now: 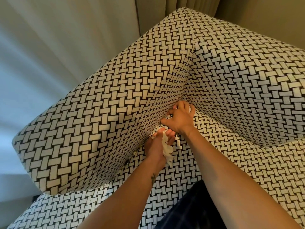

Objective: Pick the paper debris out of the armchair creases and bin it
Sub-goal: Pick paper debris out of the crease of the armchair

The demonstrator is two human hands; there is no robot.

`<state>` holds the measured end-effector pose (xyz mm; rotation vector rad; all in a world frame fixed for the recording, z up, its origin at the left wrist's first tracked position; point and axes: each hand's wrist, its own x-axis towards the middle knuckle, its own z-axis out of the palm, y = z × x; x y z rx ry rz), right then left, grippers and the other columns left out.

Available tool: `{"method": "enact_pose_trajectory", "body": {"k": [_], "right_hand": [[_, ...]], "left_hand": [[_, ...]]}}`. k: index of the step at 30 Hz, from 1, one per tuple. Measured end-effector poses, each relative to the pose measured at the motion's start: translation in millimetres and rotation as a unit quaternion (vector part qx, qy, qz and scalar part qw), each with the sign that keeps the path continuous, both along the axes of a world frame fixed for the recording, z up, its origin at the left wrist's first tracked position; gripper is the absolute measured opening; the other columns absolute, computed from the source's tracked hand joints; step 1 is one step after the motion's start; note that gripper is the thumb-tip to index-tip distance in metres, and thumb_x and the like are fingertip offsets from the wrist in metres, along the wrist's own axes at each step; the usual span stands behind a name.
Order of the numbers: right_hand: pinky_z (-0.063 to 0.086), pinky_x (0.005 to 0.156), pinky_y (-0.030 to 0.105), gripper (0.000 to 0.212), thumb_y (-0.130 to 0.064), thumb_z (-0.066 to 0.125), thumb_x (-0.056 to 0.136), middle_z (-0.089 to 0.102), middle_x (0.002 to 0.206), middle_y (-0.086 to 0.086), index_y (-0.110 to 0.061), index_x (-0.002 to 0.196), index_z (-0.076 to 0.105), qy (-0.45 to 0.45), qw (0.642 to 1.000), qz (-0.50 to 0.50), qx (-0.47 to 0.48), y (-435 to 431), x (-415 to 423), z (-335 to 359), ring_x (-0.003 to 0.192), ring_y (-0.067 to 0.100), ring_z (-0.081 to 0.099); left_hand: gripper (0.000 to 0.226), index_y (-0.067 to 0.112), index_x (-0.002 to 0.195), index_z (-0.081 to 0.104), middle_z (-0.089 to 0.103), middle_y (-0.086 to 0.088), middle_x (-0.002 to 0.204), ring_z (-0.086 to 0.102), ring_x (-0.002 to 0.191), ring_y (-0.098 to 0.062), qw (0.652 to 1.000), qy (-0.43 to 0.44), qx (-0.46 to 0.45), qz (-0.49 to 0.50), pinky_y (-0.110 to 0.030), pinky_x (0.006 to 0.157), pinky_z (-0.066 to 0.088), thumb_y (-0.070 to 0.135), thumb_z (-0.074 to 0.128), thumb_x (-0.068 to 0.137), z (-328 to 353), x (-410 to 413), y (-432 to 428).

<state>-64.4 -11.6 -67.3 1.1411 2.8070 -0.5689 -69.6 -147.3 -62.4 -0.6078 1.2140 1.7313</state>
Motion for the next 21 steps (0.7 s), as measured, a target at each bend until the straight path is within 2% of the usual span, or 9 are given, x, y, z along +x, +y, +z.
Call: {"method": "enact_pose_trajectory", "body": {"k": [4, 7, 14, 18, 21], "right_hand": [[0.006, 0.120, 0.053, 0.045, -0.067, 0.061, 0.076, 0.043, 0.124, -0.005, -0.037, 0.105, 0.077, 0.033, 0.999, 0.008, 0.018, -1, 4, -3, 0.132, 0.021, 0.029], [0.010, 0.119, 0.056, 0.052, -0.070, 0.054, 0.072, 0.046, 0.125, -0.005, -0.036, 0.103, 0.079, 0.058, 0.998, 0.018, 0.014, 0, 7, -4, 0.129, 0.020, 0.032], [0.009, 0.119, 0.057, 0.052, -0.065, 0.048, 0.071, 0.050, 0.123, -0.006, -0.034, 0.098, 0.080, 0.096, 0.995, 0.025, 0.006, 2, 12, -6, 0.128, 0.018, 0.038], [0.002, 0.121, 0.053, 0.036, -0.052, 0.061, 0.078, 0.055, 0.120, -0.006, -0.030, 0.099, 0.081, 0.138, 0.990, 0.022, -0.010, 1, 17, -8, 0.127, 0.016, 0.042], [-0.001, 0.122, 0.051, 0.022, -0.037, 0.072, 0.083, 0.061, 0.117, -0.007, -0.027, 0.100, 0.081, 0.189, 0.982, 0.006, -0.027, -3, 23, -9, 0.123, 0.014, 0.047]], "left_hand": [[0.027, 0.002, 0.116, 0.071, 0.078, -0.014, 0.104, 0.077, 0.085, -0.018, 1.000, 0.000, -0.003, -0.002, -0.020, 0.057, 0.057, 0.021, 0.059, 0.101, 0, 0, 0], [0.021, 0.006, 0.111, 0.071, 0.077, -0.018, 0.105, 0.078, 0.079, -0.018, 1.000, 0.006, 0.002, 0.013, -0.021, 0.058, 0.058, 0.016, 0.055, 0.103, -3, -1, 1], [0.021, 0.011, 0.109, 0.069, 0.077, -0.018, 0.104, 0.078, 0.083, -0.019, 1.000, 0.014, 0.008, 0.008, -0.022, 0.062, 0.059, 0.018, 0.049, 0.106, -2, 0, 0], [0.023, 0.010, 0.114, 0.070, 0.078, -0.014, 0.096, 0.078, 0.076, -0.017, 1.000, 0.010, -0.003, 0.001, -0.021, 0.059, 0.058, 0.021, 0.052, 0.104, -4, -1, -1], [0.024, 0.011, 0.115, 0.068, 0.077, -0.012, 0.100, 0.077, 0.078, -0.016, 1.000, 0.017, -0.001, -0.011, -0.019, 0.057, 0.057, 0.024, 0.050, 0.106, -5, 0, -1]]}}
